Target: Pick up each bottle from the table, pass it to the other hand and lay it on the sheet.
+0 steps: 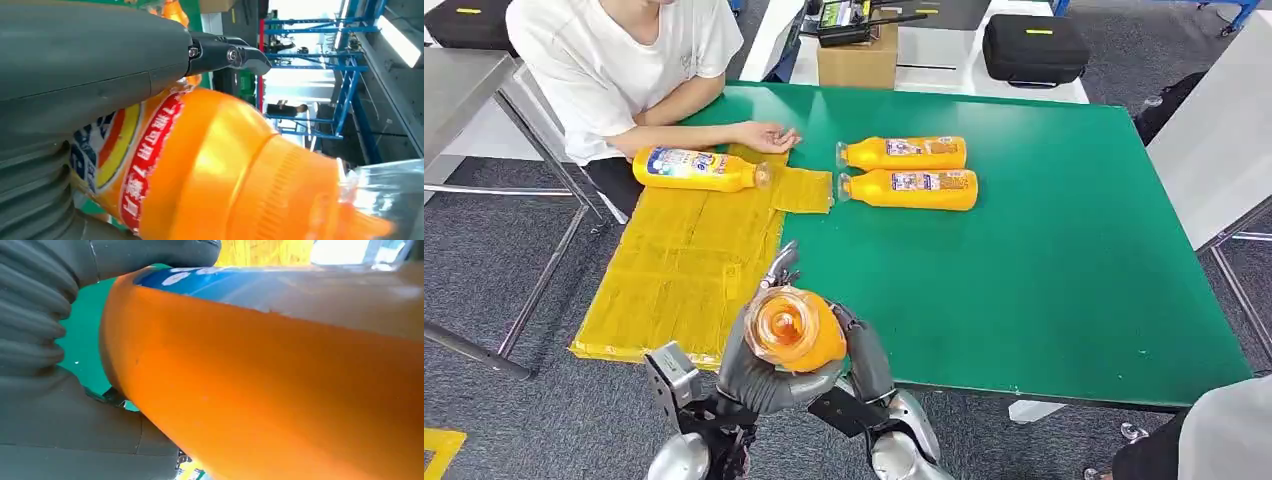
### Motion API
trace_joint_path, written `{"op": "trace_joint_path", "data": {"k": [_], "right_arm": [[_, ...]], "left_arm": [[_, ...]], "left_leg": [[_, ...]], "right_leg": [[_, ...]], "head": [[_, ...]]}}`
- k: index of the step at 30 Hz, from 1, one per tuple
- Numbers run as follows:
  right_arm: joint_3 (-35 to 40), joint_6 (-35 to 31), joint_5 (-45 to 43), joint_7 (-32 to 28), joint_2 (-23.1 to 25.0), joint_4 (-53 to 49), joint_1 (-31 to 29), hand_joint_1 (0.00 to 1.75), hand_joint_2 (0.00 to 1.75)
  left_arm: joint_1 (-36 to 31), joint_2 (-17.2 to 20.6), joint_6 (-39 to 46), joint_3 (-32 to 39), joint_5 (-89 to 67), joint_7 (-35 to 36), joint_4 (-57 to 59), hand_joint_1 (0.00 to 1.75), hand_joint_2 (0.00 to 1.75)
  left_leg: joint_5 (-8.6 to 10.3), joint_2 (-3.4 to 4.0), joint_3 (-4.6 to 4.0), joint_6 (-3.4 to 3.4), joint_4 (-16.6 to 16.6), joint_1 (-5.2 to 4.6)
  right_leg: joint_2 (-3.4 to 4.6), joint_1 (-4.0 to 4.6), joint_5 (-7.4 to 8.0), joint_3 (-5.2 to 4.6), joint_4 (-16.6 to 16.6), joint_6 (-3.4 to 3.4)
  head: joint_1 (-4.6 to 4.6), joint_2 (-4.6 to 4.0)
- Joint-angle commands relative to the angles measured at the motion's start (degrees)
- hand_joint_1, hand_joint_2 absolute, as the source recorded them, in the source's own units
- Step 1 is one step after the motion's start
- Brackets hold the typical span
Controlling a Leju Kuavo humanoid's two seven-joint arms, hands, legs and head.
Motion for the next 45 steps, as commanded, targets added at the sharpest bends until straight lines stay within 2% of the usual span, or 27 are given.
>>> {"op": "trace_joint_path", "data": {"k": [1,5,6,7,13,17,18,19,22,24,25,28,30,31,32,33,35,36,37,38,41,45], "right_arm": [[4.8,-0.8,4.1,2.4,-0.9,4.9,-1.4,1.75,1.75],[4.7,-1.1,5.0,4.1,-1.0,6.0,-0.9,1.75,1.75],[4.8,-1.6,5.7,4.8,-0.8,6.8,-1.2,1.75,1.75],[4.5,-1.4,5.8,5.7,-0.6,7.8,-1.5,1.75,1.75],[3.7,-6.2,11.9,11.8,0.4,10.1,-3.0,1.75,1.75],[3.1,-6.1,12.2,12.1,0.8,10.0,-3.3,1.75,1.75],[3.1,-6.1,12.2,12.1,0.8,10.0,-3.3,1.75,1.75],[3.4,-6.6,12.9,12.3,0.8,10.0,-3.5,1.75,1.75],[3.5,-5.9,12.7,12.0,1.2,9.9,-3.8,1.75,1.75],[3.4,-5.2,11.6,11.3,1.4,9.9,-3.9,1.75,1.75],[3.3,-5.2,11.3,11.1,1.5,9.9,-3.9,1.57,1.75],[2.9,-5.1,8.1,8.8,1.8,10.0,-4.0,1.61,1.75],[2.9,-5.1,7.7,8.7,1.9,9.6,-3.9,1.61,1.75],[2.9,-5.7,7.1,8.2,1.9,9.2,-3.8,1.45,1.75],[3.0,-6.1,6.7,7.9,2.1,9.0,-3.7,0.80,1.75],[3.0,-6.7,5.8,7.3,2.4,8.5,-3.5,0.42,1.75],[3.1,-6.6,5.7,7.3,2.6,8.4,-3.5,0.42,1.75],[3.0,-7.1,4.4,6.1,2.7,7.7,-3.1,0.00,1.75],[3.2,-7.5,3.1,5.3,2.9,7.7,-3.1,0.00,1.75],[3.7,-7.7,1.8,3.5,2.8,7.2,-2.9,0.00,0.00],[5.7,-7.2,-2.7,-1.3,2.4,5.8,-2.7,0.00,0.00],[7.1,-9.5,-4.7,-3.7,1.8,4.6,-2.7,0.00,0.00]], "left_arm": [[-2.7,-0.4,0.1,-2.9,3.2,2.1,0.9,0.00,1.75],[-1.9,0.4,-3.9,-2.7,8.5,4.6,0.4,0.00,1.75],[-1.7,0.5,-5.3,-2.8,10.5,6.0,0.6,0.00,1.75],[-1.6,0.7,-6.7,-2.7,12.6,7.9,0.9,0.00,1.75],[-0.8,0.7,-6.4,-2.4,11.9,11.6,2.8,0.00,1.75],[-1.2,0.6,-6.1,-2.3,12.6,14.1,4.8,0.07,1.75],[-1.2,0.6,-6.1,-2.3,12.6,14.1,4.8,0.98,1.75],[-1.9,0.3,-5.1,-2.6,11.5,14.3,5.6,1.71,1.75],[-2.4,-0.1,-4.7,-2.8,11.6,14.7,6.8,1.75,1.75],[-2.2,-0.2,-4.8,-2.4,13.0,14.6,6.7,1.75,1.75],[-2.2,-0.2,-4.8,-2.5,13.0,14.6,6.6,1.75,1.75],[-2.7,-0.3,-3.7,-2.5,14.0,14.5,6.9,1.75,1.75],[-2.8,-0.5,-3.4,-2.4,14.2,14.5,7.1,1.75,1.75],[-2.8,-0.5,-2.8,-2.4,14.4,14.3,7.2,1.75,1.75],[-2.5,-0.6,-2.3,-2.1,14.6,14.1,7.1,1.75,1.75],[-2.0,-0.5,-1.7,-1.7,15.0,13.9,6.7,1.75,1.75],[-1.9,-0.3,-1.7,-1.7,15.0,13.9,6.5,1.75,1.75],[-1.6,-0.3,-1.3,-1.4,15.3,13.5,6.0,1.75,1.75],[-1.7,-0.4,-0.8,-1.2,15.7,13.2,6.0,1.75,1.75],[-2.0,-0.4,-0.4,-1.2,16.1,13.0,6.2,1.75,1.75],[-3.3,-0.5,-0.4,-1.6,19.1,12.4,6.6,1.75,1.75],[-4.4,-0.3,-0.1,-1.8,21.4,12.0,6.6,1.75,1.75]], "left_leg": [[-0.10,-0.06,0.29,-0.06,0.0,0.04],[-0.16,-0.05,0.46,-0.09,0.0,0.05],[-0.05,-0.03,0.18,-0.05,0.0,0.05],[-0.12,-0.03,0.39,-0.08,-0.1,0.05],[-0.19,0.07,0.53,-0.09,0.0,0.06],[-0.11,0.03,0.38,-0.06,-0.1,0.02],[-0.11,0.02,0.39,-0.06,-0.1,0.03],[-0.14,0.04,0.44,-0.07,-0.1,0.05],[-0.05,-0.02,0.19,-0.05,-0.1,0.01],[-0.16,0.02,0.42,-0.08,0.0,0.04],[-0.07,0.03,0.20,-0.05,0.0,0.02],[-0.15,0.03,0.41,-0.09,0.0,0.04],[-0.05,0.01,0.13,-0.04,0.0,0.01],[-0.09,0.03,0.21,-0.05,0.0,0.03],[-0.13,0.04,0.32,-0.07,0.0,0.03],[-0.16,0.06,0.35,-0.08,0.0,0.03],[-0.11,0.07,0.20,-0.06,0.0,0.04],[-0.06,0.03,0.11,-0.04,0.0,0.02],[-0.13,0.08,0.26,-0.07,0.0,0.04],[-0.04,0.03,0.09,-0.04,0.0,0.02],[-0.15,0.05,0.29,-0.07,0.0,0.04],[-0.09,0.01,0.17,-0.06,0.0,0.07]], "right_leg": [[-0.13,0.06,-0.12,0.33,0.0,-0.11],[-0.14,0.07,-0.19,0.49,0.0,-0.15],[-0.07,0.06,-0.05,0.21,-0.1,-0.08],[-0.10,0.07,-0.13,0.43,-0.1,-0.13],[-0.03,0.09,-0.18,0.53,-0.1,-0.16],[-0.04,0.04,-0.12,0.40,-0.1,-0.11],[-0.04,0.05,-0.11,0.41,-0.1,-0.11],[-0.03,0.07,-0.13,0.46,-0.1,-0.13],[-0.06,0.03,-0.06,0.22,0.0,-0.08],[-0.05,0.06,-0.16,0.44,0.0,-0.14],[-0.01,0.04,-0.06,0.22,0.0,-0.09],[-0.04,0.07,-0.14,0.43,0.0,-0.15],[-0.02,0.02,-0.05,0.15,0.0,-0.07],[-0.01,0.05,-0.08,0.23,0.0,-0.09],[-0.02,0.05,-0.13,0.33,0.0,-0.12],[0.00,0.06,-0.15,0.36,0.0,-0.13],[0.03,0.05,-0.08,0.21,0.0,-0.09],[0.01,0.03,-0.04,0.14,0.0,-0.07],[0.03,0.06,-0.10,0.28,0.0,-0.11],[0.01,0.03,-0.03,0.10,0.0,-0.06],[0.00,0.06,-0.14,0.31,0.0,-0.12],[-0.08,0.09,-0.09,0.19,0.0,-0.11]], "head": [[0.00,0.00],[0.00,0.00],[0.00,0.00],[0.00,0.00],[-0.02,0.00],[0.00,0.00],[0.00,0.00],[0.00,0.00],[0.00,0.00],[0.02,0.00],[0.00,0.00],[0.02,-0.02],[0.00,-0.02],[0.00,0.00],[0.00,-0.02],[0.00,0.00],[0.02,0.00],[0.00,0.00],[0.02,-0.02],[0.00,0.00],[0.00,0.00],[-0.02,0.00]]}}
